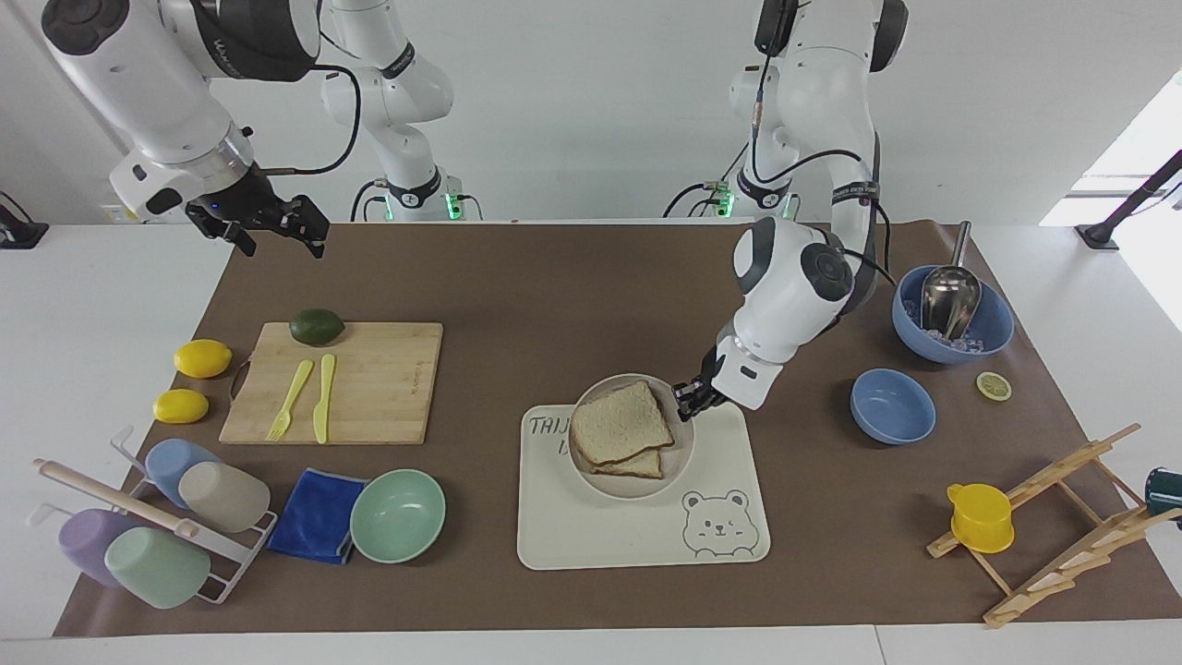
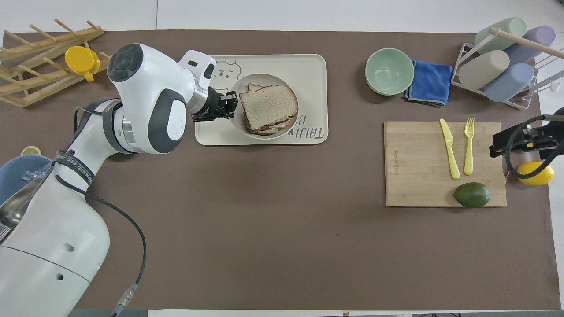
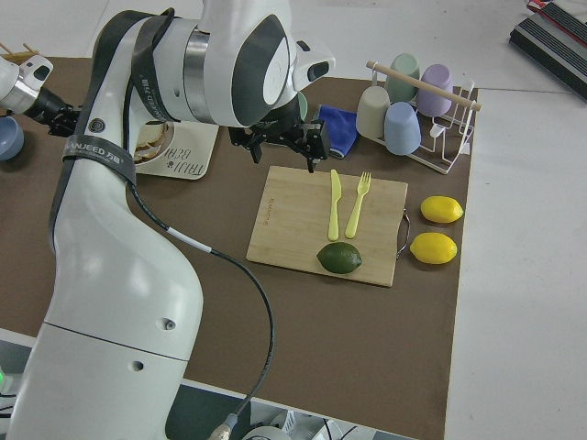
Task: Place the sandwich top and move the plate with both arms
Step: 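Slide the plate with the left gripper onto the bear tray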
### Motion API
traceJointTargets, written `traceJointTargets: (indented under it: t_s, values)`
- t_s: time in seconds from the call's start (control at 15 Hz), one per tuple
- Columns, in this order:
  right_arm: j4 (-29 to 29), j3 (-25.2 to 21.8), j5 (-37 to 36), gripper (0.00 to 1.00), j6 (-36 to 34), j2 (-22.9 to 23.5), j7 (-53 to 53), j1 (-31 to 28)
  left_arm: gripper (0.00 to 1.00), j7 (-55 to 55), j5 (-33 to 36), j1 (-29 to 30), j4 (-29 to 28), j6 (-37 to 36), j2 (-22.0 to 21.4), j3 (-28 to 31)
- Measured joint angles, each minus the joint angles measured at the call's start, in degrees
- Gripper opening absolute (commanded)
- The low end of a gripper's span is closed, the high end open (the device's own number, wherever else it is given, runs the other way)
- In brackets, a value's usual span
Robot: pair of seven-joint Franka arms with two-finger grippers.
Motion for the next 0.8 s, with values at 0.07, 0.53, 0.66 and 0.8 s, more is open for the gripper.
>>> traceJointTargets:
  t_s: [0.07,0.53,0.66,0.8]
  values:
    - [0.0,0.0,0.0,1.00,0.0,0.0,0.0,0.0,0.00,1.1,-0.5,0.3,0.4,0.1,0.8,0.0]
    - [0.0,0.0,0.0,1.00,0.0,0.0,0.0,0.0,0.00,4.4,-0.8,0.7,1.1,4.2,2.5,0.0]
    - [0.0,0.0,0.0,1.00,0.0,0.0,0.0,0.0,0.00,5.8,-0.8,0.8,1.0,4.9,2.9,0.0]
    - [0.0,0.0,0.0,1.00,0.0,0.0,0.0,0.0,0.00,7.1,-0.8,0.8,0.2,6.5,3.2,0.0]
